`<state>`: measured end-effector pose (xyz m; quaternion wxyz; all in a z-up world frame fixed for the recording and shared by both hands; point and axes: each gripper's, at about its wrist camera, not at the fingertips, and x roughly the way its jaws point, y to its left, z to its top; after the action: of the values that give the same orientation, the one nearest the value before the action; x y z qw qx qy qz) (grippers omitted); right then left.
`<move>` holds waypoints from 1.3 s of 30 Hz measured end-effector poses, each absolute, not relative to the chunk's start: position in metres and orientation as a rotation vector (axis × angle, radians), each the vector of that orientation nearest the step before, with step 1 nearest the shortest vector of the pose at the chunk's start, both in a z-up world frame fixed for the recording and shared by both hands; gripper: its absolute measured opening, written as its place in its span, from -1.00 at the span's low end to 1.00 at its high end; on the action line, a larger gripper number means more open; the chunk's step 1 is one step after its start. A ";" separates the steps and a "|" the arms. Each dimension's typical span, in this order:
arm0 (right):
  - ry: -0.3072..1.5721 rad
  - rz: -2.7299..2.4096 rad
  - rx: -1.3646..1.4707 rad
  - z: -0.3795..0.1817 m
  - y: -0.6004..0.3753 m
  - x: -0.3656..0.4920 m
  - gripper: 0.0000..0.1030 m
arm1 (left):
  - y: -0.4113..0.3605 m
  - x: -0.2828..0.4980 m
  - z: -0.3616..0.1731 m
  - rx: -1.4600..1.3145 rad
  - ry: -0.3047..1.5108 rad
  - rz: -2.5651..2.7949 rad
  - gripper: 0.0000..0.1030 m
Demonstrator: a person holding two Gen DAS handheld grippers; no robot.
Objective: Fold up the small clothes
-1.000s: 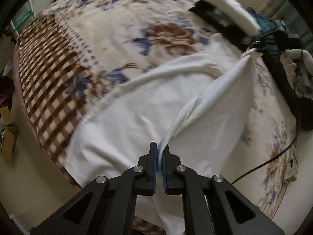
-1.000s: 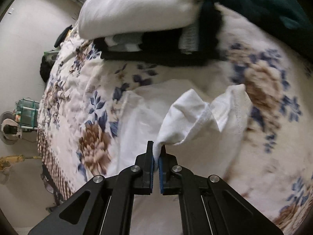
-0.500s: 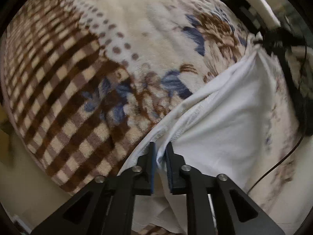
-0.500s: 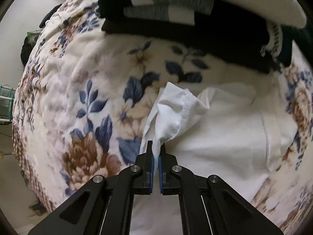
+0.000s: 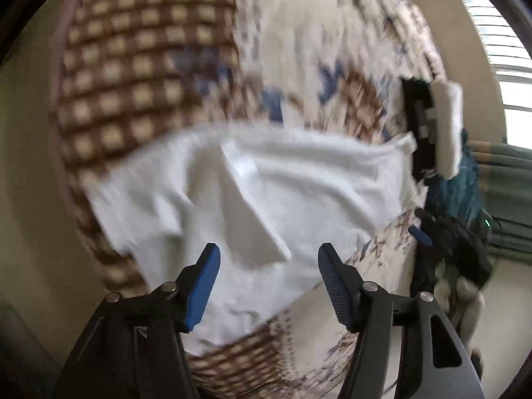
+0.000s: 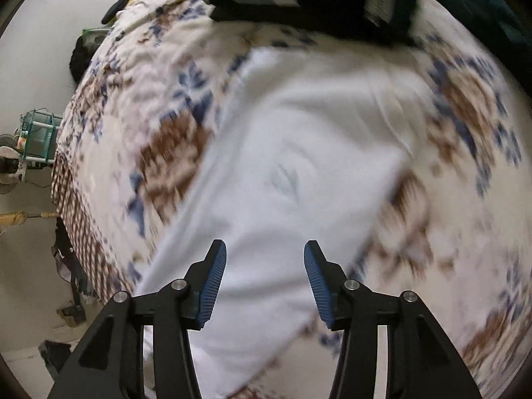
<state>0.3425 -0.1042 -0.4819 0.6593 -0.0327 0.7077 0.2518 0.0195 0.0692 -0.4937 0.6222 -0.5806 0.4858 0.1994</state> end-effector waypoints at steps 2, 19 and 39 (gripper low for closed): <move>1.605 0.532 -0.071 -0.486 -0.127 0.326 -0.01 | 0.052 0.040 -0.504 -1.316 1.129 0.485 0.15; 1.664 0.493 -0.055 -0.526 -0.156 0.275 -0.01 | 0.074 -0.027 -0.495 -0.977 1.230 0.574 -1.00; 2.027 0.661 -0.103 -0.584 -0.127 0.103 -0.01 | 0.137 -0.056 -0.522 -0.828 1.326 0.644 -0.97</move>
<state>0.1025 -0.1273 -0.5841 0.4826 -0.0422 0.8317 0.2713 -0.0558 0.1374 -0.5224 0.6635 -0.3666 0.5867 0.2850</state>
